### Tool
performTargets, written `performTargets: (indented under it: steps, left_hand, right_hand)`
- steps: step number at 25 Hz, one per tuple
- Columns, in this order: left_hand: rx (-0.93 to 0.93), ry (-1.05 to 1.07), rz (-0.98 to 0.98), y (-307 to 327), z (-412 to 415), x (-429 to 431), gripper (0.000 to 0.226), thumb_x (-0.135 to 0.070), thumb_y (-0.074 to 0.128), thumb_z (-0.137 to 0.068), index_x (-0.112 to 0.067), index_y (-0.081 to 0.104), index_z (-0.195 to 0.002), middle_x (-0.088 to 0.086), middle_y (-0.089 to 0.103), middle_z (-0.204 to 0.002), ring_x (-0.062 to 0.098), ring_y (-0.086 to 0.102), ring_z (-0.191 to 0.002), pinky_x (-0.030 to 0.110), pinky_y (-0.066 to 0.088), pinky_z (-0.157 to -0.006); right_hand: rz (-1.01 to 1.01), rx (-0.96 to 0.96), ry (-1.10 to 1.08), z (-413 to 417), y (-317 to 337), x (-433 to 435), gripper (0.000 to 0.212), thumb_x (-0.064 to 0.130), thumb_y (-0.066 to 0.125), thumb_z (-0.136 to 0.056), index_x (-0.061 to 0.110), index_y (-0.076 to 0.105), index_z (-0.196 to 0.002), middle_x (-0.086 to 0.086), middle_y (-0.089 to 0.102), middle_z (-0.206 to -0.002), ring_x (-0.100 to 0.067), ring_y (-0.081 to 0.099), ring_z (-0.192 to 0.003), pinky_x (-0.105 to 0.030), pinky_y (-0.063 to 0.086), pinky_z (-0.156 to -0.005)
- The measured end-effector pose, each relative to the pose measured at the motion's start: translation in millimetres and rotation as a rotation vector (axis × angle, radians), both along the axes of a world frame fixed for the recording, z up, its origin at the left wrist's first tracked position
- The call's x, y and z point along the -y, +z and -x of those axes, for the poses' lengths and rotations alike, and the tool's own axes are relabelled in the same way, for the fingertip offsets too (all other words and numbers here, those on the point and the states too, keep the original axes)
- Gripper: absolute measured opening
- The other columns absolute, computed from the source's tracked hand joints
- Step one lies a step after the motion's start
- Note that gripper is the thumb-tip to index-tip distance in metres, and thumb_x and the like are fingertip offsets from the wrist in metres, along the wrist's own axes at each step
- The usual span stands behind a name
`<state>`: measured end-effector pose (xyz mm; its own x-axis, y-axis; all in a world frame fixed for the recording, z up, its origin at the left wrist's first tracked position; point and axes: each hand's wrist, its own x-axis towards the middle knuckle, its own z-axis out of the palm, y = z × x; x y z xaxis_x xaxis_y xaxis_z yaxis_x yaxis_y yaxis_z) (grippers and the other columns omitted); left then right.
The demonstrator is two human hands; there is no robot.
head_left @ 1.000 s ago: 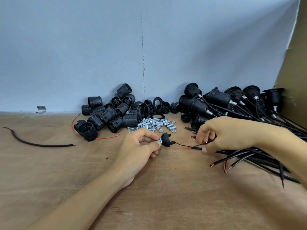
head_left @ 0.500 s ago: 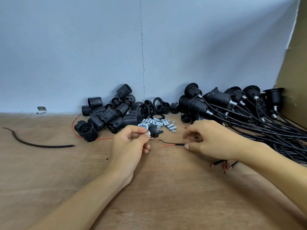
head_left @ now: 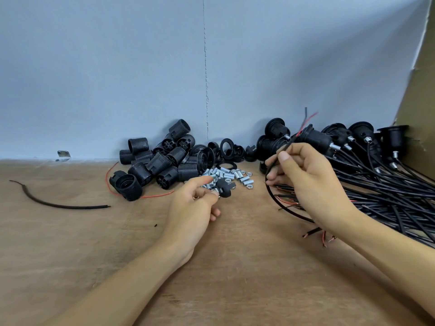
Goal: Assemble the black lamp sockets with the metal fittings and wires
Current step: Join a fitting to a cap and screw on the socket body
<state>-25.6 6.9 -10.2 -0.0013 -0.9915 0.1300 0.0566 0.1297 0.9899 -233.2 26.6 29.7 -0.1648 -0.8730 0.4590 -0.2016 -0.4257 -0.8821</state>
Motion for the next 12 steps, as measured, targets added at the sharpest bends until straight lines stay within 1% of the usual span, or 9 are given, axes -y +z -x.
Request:
performTargets:
  steps: [2, 4, 7, 8, 10, 12]
  left_hand:
    - [0.037, -0.027, 0.014, 0.4, 1.2, -1.6, 0.032, -0.002, 0.061, -0.096, -0.032, 0.070, -0.104, -0.018, 0.067, -0.069, 0.008, 0.062, -0.056, 0.017, 0.050, -0.054]
    - [0.051, -0.035, 0.019, 0.8, 1.7, -2.6, 0.032, -0.002, 0.061, -0.097, -0.033, 0.071, -0.101, -0.019, 0.068, -0.071, 0.007, 0.062, -0.056, 0.017, 0.050, -0.055]
    - [0.044, -0.031, 0.043, 0.9, 1.7, -3.9, 0.026, -0.003, 0.061, -0.098, -0.025, 0.075, -0.100, -0.012, 0.072, -0.072, 0.012, 0.067, -0.062, 0.019, 0.053, -0.059]
    - [0.028, -0.024, 0.052, 1.1, 1.6, -4.3, 0.024, -0.004, 0.062, -0.098, -0.023, 0.076, -0.100, -0.008, 0.074, -0.073, 0.014, 0.070, -0.065, 0.020, 0.054, -0.060]
    - [-0.014, -0.009, 0.054, 1.6, 1.5, -5.0, 0.019, -0.005, 0.063, -0.098, -0.019, 0.076, -0.098, -0.001, 0.076, -0.077, 0.018, 0.073, -0.067, 0.018, 0.053, -0.056]
    - [-0.093, 0.007, 0.035, 2.6, 2.2, -4.8, 0.016, -0.004, 0.062, -0.098, -0.013, 0.075, -0.099, 0.005, 0.075, -0.083, 0.024, 0.075, -0.067, 0.021, 0.055, -0.052]
  right_hand:
    - [-0.059, 0.269, 0.070, -0.7, 3.9, 0.5, 0.016, 0.013, 0.043, -0.106, 0.004, 0.054, -0.099, -0.002, 0.073, -0.086, -0.016, 0.070, -0.074, -0.030, 0.060, -0.076]
    - [-0.115, 0.523, 0.135, 0.0, 8.0, 0.7, 0.017, 0.011, 0.042, -0.106, 0.002, 0.055, -0.098, -0.007, 0.072, -0.087, -0.018, 0.071, -0.077, -0.030, 0.060, -0.074]
    - [-0.171, 0.793, 0.211, 0.6, 12.6, 0.6, 0.017, 0.006, 0.043, -0.105, 0.002, 0.055, -0.094, -0.014, 0.073, -0.089, -0.023, 0.075, -0.088, -0.030, 0.061, -0.072]
    - [-0.192, 0.860, 0.233, 0.1, 12.4, 0.7, 0.016, 0.004, 0.043, -0.104, 0.003, 0.055, -0.094, -0.016, 0.073, -0.092, -0.026, 0.075, -0.093, -0.032, 0.061, -0.073]
    - [-0.233, 0.939, 0.270, -2.4, 10.6, -0.1, 0.013, 0.002, 0.043, -0.103, 0.003, 0.054, -0.096, -0.020, 0.072, -0.100, -0.032, 0.073, -0.100, -0.035, 0.062, -0.078]
    - [-0.241, 0.930, 0.285, -4.4, 8.5, -1.5, 0.012, 0.001, 0.043, -0.103, 0.004, 0.053, -0.096, -0.018, 0.071, -0.100, -0.035, 0.071, -0.104, -0.038, 0.061, -0.083]
